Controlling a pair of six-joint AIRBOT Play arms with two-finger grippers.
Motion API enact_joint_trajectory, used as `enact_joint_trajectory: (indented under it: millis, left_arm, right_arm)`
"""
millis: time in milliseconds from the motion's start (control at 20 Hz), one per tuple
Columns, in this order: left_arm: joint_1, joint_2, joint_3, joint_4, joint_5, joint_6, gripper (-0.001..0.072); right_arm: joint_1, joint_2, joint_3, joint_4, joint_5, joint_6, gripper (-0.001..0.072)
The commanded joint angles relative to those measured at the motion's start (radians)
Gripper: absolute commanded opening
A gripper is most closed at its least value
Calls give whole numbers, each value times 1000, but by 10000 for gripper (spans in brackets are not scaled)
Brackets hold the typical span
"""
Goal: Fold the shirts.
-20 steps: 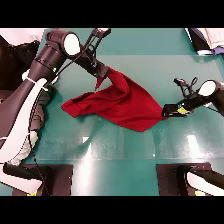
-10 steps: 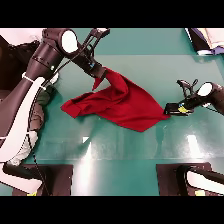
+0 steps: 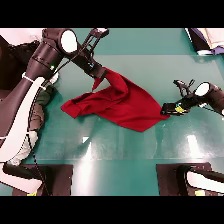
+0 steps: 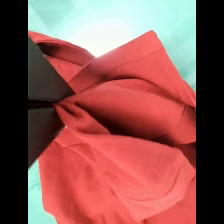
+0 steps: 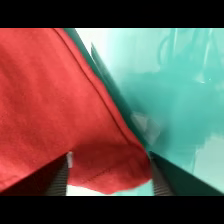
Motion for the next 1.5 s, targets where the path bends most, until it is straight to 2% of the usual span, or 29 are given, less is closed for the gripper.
enact_joint_trajectory:
  millis: [0, 100, 150, 300, 450, 650, 800, 1000, 1200, 1300, 1450]
  left_arm:
    - [1, 0, 1, -1, -8, 0, 25]
    - [1, 0, 2, -1, -9, 0, 24]
    - [1, 5, 2, 0, -6, 0, 24]
    - [3, 43, 42, 17, 14, 0, 24]
    - [3, 121, 158, 91, 29, 0, 24]
    - [3, 356, 169, 180, 146, -1, 24]
    - [3, 537, 168, 203, 249, -1, 24]
    - [3, 733, 169, 187, 361, -12, 24]
    - [3, 858, 169, 58, 434, -11, 24]
    - [3, 882, 169, -11, 424, -9, 24]
    - [3, 883, 140, -31, 333, -8, 24]
  right_arm:
    - [3, -13, -1, 27, 2, -3, 369]
    - [3, 24, -1, 26, -22, -23, 46]
    - [3, 51, -1, 24, -36, -27, 15]
    - [-11, 156, 33, 21, -53, -27, 14]
    - [-29, 291, 168, 27, -83, -5, 13]
    - [-29, 467, 414, 27, -208, 37, 13]
    - [-29, 563, 579, 26, -248, 37, 13]
    - [-29, 660, 735, 18, -234, 37, 13]
    - [-30, 709, 866, -58, -232, 54, 13]
    - [-31, 711, 926, -150, -202, 102, 13]
    - [-31, 642, 1051, -288, -15, 190, 12]
